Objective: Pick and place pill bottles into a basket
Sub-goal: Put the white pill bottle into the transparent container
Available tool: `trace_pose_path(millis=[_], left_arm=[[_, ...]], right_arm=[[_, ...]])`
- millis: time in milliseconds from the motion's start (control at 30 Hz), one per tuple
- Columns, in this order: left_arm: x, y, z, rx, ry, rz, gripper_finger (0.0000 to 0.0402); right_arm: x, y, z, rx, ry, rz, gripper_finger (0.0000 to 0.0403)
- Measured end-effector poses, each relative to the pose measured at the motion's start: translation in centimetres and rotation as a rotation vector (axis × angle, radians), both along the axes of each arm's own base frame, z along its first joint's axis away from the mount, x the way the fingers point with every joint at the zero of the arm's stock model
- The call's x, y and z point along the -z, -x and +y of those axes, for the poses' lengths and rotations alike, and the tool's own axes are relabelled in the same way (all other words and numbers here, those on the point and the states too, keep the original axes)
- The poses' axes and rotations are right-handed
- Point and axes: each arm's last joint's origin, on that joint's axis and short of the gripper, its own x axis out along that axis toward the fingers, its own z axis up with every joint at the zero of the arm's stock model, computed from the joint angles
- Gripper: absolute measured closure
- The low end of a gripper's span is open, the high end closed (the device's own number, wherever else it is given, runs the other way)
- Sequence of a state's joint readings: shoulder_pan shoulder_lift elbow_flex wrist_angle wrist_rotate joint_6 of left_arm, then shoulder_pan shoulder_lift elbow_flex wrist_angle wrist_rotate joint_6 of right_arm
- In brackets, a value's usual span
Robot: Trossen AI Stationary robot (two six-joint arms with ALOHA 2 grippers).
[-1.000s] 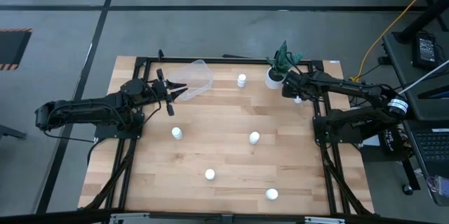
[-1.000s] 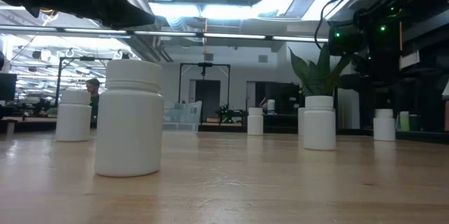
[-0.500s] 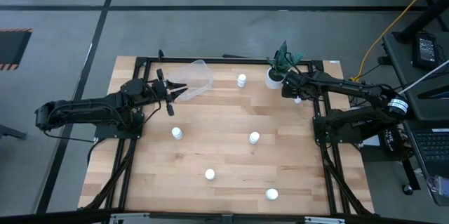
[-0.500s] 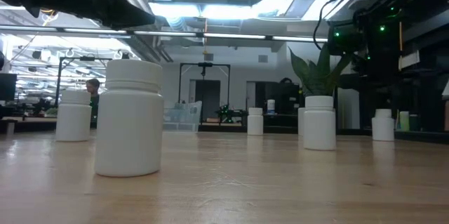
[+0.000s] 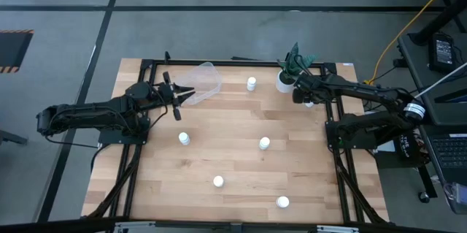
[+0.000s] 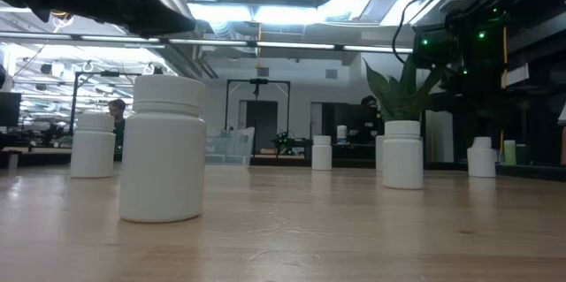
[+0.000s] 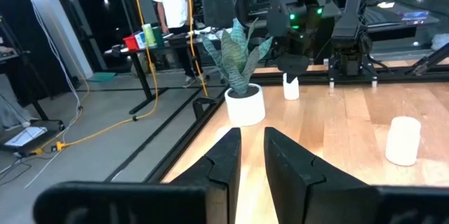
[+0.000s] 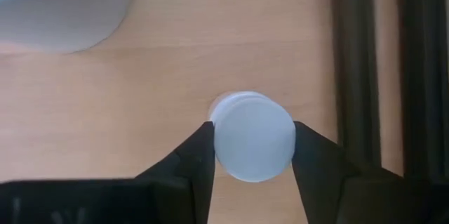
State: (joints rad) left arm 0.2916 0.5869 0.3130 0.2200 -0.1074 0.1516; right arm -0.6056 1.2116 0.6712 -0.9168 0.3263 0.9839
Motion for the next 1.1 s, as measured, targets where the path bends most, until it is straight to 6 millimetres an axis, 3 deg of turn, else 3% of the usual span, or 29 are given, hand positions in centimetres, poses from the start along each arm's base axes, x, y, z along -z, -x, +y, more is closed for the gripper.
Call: trace_pose_path(millis=[467, 733, 1100], left_arm=[[0.1, 0.0, -0.1, 0.029, 0.004, 0.009, 0.0341], [0.1, 0.0, -0.1, 0.03, 0.004, 0.007, 0.0341], [0.1, 0.0, -0.1, 0.031, 0.004, 0.007, 0.0341]], right_arm=[[-3.9, -1.2, 2.2, -0.36, 0.19, -0.278, 0.0253], [-5.9, -3.9, 3.9, -0.722, 0.371, -0.446, 0.0253], [-6.9, -5.5, 4.9, -0.89, 0.48, -0.537, 0.0253]])
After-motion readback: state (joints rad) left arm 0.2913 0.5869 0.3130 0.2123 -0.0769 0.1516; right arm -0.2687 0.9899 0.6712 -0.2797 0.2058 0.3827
